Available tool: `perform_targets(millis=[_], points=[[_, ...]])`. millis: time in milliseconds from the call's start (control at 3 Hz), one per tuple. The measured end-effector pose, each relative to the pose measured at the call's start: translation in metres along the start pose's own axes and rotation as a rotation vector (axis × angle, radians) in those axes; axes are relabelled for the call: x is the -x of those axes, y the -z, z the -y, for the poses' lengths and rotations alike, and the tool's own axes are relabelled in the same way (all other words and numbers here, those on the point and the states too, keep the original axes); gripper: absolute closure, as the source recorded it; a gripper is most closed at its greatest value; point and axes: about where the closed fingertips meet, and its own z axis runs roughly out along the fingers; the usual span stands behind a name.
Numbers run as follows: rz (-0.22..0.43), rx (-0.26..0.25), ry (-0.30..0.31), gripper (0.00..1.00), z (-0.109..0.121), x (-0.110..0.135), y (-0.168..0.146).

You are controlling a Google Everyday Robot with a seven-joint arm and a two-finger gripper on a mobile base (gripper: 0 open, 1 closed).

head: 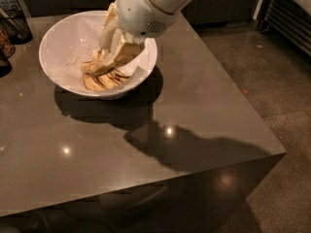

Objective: Pick banana from white bowl

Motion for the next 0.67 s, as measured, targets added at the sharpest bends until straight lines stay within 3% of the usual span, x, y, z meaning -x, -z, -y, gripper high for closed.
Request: perform_targets(millis=[333,667], points=[[0.054,-0.041,-0.053,1.0,-0.0545,0.0178,0.0232],[0.05,-0.047,-0.045,1.0,-0.0543,0.0233,0.027]])
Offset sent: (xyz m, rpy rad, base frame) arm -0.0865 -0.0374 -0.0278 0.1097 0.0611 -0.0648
